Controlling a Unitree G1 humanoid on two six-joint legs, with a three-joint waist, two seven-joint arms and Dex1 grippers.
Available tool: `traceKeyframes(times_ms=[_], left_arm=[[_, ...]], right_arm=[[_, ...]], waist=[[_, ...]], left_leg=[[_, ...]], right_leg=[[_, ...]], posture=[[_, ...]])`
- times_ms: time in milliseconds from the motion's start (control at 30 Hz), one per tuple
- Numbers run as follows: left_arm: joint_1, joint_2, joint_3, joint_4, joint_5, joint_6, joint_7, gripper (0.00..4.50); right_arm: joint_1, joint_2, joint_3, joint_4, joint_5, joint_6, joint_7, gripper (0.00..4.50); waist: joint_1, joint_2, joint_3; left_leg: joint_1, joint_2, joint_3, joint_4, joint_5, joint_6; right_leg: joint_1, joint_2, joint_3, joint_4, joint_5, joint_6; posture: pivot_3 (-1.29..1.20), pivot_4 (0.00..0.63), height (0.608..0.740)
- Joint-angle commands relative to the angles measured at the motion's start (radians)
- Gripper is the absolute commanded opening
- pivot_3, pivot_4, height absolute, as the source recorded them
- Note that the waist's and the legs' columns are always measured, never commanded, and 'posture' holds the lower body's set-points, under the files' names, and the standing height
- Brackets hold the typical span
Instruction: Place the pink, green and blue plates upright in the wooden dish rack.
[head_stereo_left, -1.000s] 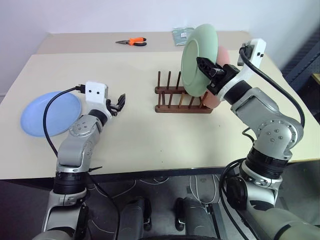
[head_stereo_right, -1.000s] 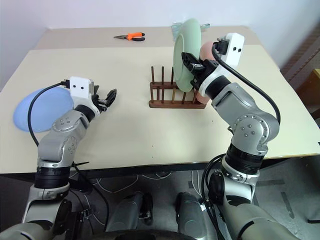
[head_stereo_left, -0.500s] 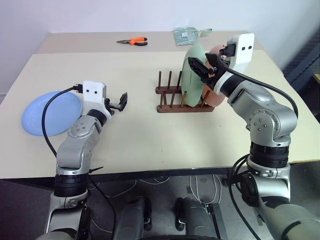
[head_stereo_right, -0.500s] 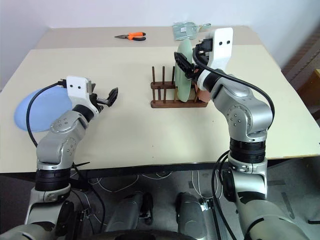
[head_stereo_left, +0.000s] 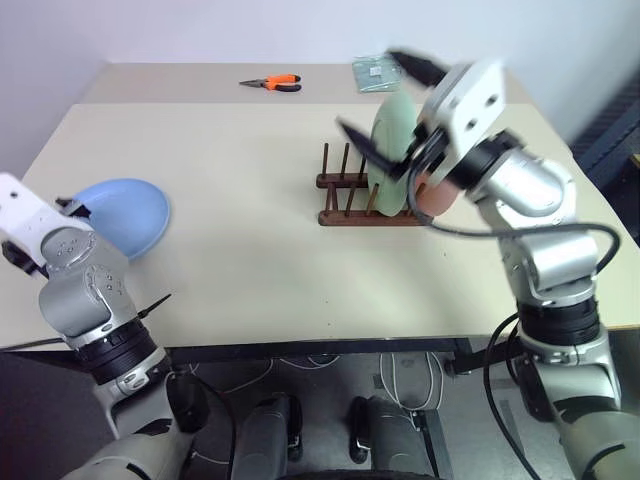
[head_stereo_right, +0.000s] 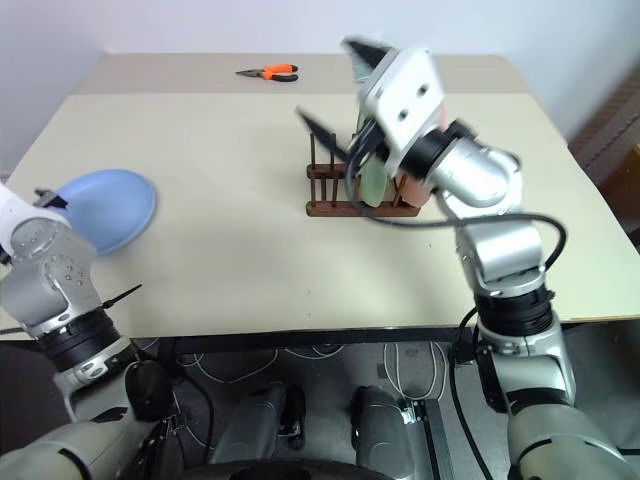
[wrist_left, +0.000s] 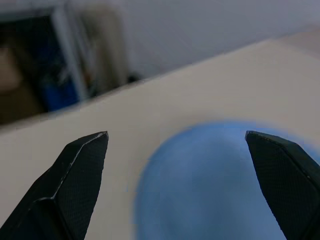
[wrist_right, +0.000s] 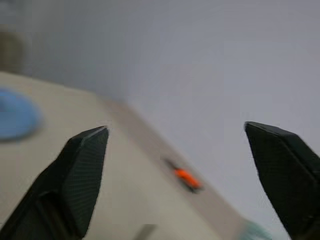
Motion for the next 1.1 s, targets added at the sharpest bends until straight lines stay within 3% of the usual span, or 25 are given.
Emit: traceKeyframes(times_ms=[33,100,233,400,567,733,1100], left_arm=[[-0.046,-0.042,0.123,-0.026,-0.089,0.097,0.021,4.50],[-0.058,-0.056,0.174,0.005,-0.137,0.142,0.002,4.50],[-0.095,-0.064,0.265,0.056,-0.212,0.165,0.001,2.73],[-0.103,-0.037,0.243,0.071,-0.235,0.155,-0.023,0.12],[-0.124,-0.004,-0.005,-0.007,-0.292,0.098,-0.237,0.05],[-0.183,0.061,-0.284,-0.105,-0.270,0.101,-0.372,0.05],[-0.314,-0.023,-0.363,-0.185,-0.313,0.264,-0.336,0.05]], right_arm=[[0.025,0.008,0.018,-0.056,0.011,-0.006,0.045,4.49],[0.040,0.010,0.031,-0.058,-0.001,-0.012,0.058,4.49],[0.071,0.011,0.051,-0.053,-0.033,-0.033,0.075,4.50],[0.088,0.018,0.055,-0.043,-0.063,-0.041,0.078,4.50],[0.075,0.008,0.079,-0.024,-0.098,-0.044,0.106,4.50],[0.032,0.020,0.184,0.033,-0.246,-0.157,0.118,4.50],[-0.166,0.146,0.290,0.378,-0.536,-0.392,-0.022,4.50]], waist=[[0.005,0.000,0.000],[0.005,-0.001,0.000],[0.002,-0.001,0.000],[0.002,-0.001,0.000],[0.007,-0.002,0.001],[-0.005,-0.003,0.002],[-0.026,-0.003,0.002]], left_leg=[[0.000,0.000,0.000,0.001,0.000,0.000],[0.000,0.000,-0.001,0.001,0.000,0.000],[0.000,0.000,-0.001,0.001,0.000,-0.001],[0.000,0.000,-0.001,0.001,0.000,-0.001],[0.000,-0.001,-0.001,0.001,-0.002,-0.004],[0.000,-0.001,-0.001,0.000,-0.002,-0.004],[0.004,0.000,0.000,-0.003,0.003,-0.005]], right_leg=[[0.000,0.000,0.000,0.000,0.000,0.000],[0.000,0.000,0.000,0.000,0.000,0.000],[0.000,0.000,-0.001,0.001,0.000,0.000],[0.000,0.001,-0.001,0.001,0.000,0.000],[0.001,0.001,-0.002,0.000,0.000,0.000],[0.000,0.001,-0.002,0.000,0.000,0.000],[0.001,0.004,0.000,0.001,0.000,-0.001]], posture=[[0.00,0.150,0.740],[0.00,0.150,0.740],[0.00,0.150,0.740],[0.00,0.150,0.740],[0.00,0.150,0.740],[0.00,0.150,0.740],[0.00,0.150,0.740]])
